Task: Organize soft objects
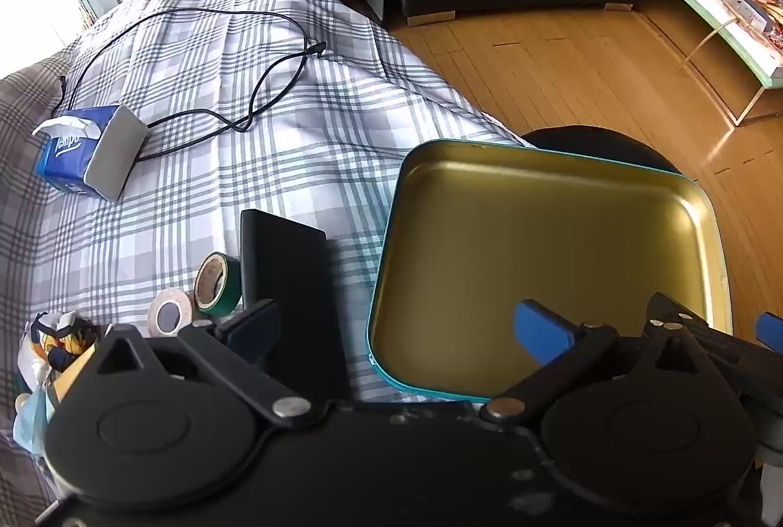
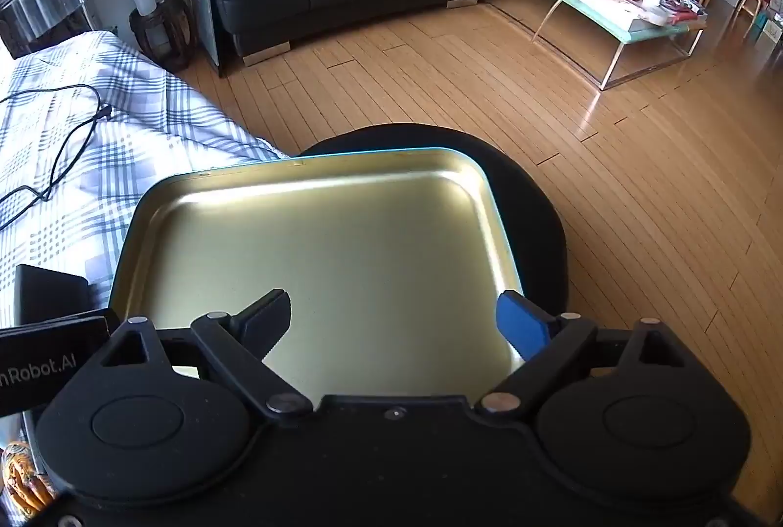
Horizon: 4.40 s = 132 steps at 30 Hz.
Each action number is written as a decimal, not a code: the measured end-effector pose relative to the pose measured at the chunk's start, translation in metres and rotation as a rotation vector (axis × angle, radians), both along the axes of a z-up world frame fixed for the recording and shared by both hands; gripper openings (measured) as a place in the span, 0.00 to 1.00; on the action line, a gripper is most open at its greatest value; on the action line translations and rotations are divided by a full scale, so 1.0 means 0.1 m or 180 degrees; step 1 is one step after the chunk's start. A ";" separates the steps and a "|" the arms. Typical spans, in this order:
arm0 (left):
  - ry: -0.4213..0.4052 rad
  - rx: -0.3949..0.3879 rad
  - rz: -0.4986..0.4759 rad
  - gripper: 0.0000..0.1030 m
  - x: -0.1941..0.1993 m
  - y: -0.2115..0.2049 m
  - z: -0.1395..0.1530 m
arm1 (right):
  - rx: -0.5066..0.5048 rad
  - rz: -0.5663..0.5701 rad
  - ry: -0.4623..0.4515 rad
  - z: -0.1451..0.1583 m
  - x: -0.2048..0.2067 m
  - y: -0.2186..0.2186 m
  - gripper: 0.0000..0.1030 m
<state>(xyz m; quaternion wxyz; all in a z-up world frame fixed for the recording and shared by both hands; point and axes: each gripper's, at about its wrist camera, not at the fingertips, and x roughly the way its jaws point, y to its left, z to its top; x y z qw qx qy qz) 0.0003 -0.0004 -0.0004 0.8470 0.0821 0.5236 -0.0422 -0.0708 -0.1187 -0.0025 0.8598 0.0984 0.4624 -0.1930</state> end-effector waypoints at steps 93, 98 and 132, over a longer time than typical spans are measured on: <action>-0.0295 -0.0269 0.0072 1.00 -0.10 0.03 0.07 | 0.0022 0.0036 0.0100 -0.15 0.07 0.02 0.82; -0.0297 -0.0266 0.0070 1.00 -0.11 0.03 0.07 | 0.0023 0.0034 0.0099 -0.15 0.07 0.02 0.82; -0.1225 -0.0632 0.0774 1.00 -1.10 1.39 0.87 | -0.0765 0.0338 -0.0785 0.38 -0.27 0.59 0.82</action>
